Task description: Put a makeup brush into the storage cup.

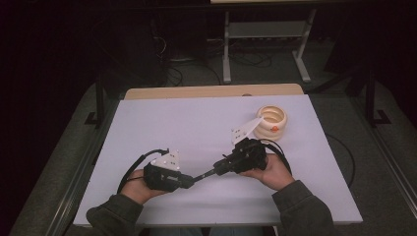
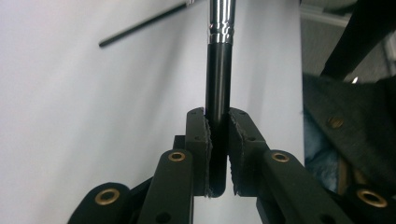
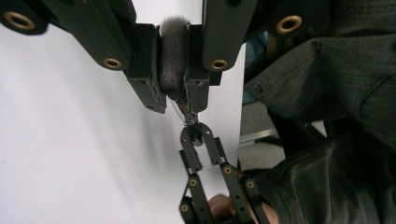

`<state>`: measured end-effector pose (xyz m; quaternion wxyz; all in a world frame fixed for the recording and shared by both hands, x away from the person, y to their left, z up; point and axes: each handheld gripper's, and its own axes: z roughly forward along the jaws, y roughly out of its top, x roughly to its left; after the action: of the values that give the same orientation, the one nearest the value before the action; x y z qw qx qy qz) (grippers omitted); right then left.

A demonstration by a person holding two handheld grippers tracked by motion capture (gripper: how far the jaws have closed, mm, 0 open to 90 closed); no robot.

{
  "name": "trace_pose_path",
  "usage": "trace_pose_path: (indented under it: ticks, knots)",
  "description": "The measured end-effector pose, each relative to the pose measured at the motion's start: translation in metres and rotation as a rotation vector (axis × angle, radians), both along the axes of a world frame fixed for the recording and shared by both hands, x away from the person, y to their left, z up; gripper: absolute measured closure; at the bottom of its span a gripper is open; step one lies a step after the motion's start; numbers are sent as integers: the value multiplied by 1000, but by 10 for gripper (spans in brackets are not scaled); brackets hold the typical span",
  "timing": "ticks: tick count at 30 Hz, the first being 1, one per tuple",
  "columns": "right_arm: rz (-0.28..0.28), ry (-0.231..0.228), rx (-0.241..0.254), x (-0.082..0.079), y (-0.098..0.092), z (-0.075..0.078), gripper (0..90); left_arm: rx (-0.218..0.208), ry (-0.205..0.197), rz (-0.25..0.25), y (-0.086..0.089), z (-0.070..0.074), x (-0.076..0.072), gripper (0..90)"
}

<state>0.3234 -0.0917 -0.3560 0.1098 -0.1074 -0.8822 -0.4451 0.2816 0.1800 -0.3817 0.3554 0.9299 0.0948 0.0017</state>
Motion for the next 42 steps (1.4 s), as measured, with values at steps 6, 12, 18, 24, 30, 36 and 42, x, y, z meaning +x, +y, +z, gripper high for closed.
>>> trace_pose_path:
  ticks: [6,12,18,24,30,36,42]
  knots:
    - [63,-33,-84,-1,12,9,787,28,17,-23,-8,-6,-2,792]
    - [26,-24,-22,0,10,16,641,-31,-21,16,-2,-1,-2,798]
    - [-60,-15,52,-2,0,11,550,-78,-16,58,2,3,1,798]
    - [-107,-23,108,-7,5,0,579,-113,-5,89,-2,4,4,798]
    - [-137,-12,144,-7,12,-5,625,-144,-2,113,-7,6,6,798]
    - [-159,13,193,-4,9,-6,752,-148,-10,106,-12,7,7,797]
    - [-148,41,180,-3,8,-5,770,-133,-8,95,-15,6,7,785]
